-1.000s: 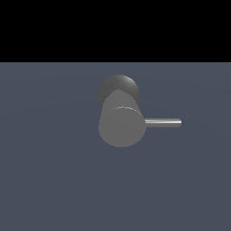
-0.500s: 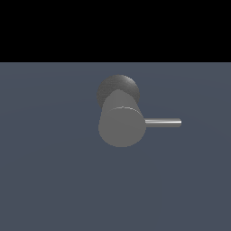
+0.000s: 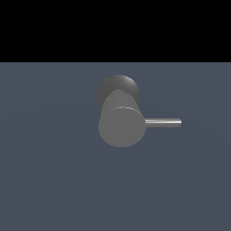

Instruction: Turn on the faucet by rotating a designated handle.

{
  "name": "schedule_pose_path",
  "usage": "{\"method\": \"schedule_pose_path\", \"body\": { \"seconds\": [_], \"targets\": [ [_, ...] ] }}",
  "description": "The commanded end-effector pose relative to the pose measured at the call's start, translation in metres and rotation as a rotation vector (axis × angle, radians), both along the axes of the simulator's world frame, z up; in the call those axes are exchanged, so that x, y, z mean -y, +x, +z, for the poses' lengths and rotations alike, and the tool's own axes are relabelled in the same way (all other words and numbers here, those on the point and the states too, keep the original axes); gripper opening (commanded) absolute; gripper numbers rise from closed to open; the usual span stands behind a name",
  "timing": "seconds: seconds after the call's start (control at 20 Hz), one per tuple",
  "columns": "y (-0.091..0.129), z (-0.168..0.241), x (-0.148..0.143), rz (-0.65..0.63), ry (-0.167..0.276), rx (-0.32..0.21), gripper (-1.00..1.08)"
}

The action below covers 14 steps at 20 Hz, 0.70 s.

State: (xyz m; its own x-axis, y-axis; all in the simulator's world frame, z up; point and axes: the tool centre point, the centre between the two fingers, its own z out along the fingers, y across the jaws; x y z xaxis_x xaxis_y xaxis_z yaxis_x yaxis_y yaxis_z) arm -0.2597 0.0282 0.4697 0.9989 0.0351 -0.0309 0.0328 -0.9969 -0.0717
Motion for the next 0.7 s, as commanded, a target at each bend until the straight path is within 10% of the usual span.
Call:
{"method": "schedule_pose_path", "body": {
  "seconds": [0.0,0.65],
  "targets": [
    [-0.002,0.0,0.002,-0.012,0.015,0.0,-1.0],
    [0.008,0.032,0.002,0.004,0.232,0.136,-1.0]
  ]
}}
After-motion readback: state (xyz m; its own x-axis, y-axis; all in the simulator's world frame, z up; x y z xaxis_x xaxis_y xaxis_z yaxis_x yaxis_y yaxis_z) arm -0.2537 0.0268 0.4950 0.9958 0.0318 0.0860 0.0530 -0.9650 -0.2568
